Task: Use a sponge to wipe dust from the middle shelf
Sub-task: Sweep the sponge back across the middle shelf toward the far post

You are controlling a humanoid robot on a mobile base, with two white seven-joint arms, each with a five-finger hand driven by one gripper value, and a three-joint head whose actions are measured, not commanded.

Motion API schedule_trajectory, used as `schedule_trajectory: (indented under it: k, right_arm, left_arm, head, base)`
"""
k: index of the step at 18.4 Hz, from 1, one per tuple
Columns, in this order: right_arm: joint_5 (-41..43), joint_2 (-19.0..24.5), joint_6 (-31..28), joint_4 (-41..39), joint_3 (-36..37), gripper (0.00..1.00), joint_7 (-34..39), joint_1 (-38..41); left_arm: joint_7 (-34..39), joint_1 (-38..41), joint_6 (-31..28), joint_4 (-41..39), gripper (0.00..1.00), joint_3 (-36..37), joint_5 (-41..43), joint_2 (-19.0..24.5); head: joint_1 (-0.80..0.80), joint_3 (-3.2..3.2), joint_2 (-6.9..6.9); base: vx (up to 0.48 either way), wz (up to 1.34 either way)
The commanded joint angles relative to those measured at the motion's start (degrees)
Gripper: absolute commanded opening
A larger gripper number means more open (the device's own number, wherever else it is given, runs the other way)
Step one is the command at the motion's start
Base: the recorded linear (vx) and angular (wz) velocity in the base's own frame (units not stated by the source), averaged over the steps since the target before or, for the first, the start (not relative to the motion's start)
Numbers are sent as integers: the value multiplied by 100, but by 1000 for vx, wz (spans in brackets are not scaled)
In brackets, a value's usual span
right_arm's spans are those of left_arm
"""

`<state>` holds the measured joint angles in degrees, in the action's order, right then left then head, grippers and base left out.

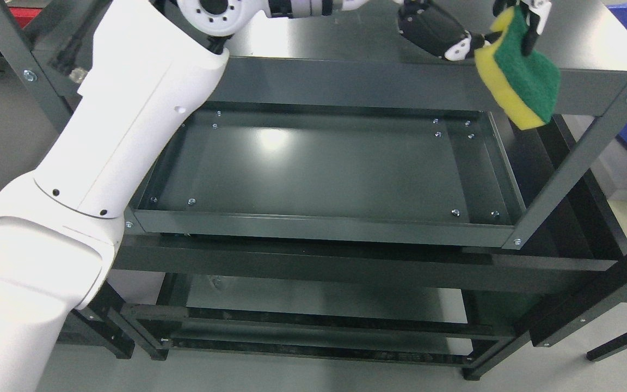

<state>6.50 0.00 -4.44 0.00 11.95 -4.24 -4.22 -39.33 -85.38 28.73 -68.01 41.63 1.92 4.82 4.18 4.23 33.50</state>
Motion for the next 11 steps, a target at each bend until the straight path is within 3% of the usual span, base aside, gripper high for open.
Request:
schedule_trajectory:
  k: [1,5,11]
  right_arm:
    - [0,-100,4,-100,0,100,2,0]
    - [0,-100,4,-100,0,100,2,0]
    - [0,-100,4,-100,0,100,2,0]
  left_arm:
    - [180,47,-26,350,0,1181,-858,-382]
    - [163,714,-17,25,0,1198,-1019,-382]
    - [163,1575,-218,-493,0,1225,-466,-382]
  head:
    - [0,0,0]
    - [0,0,0]
    - [0,0,0]
  base:
    - [0,0]
    - [0,0]
    - [0,0]
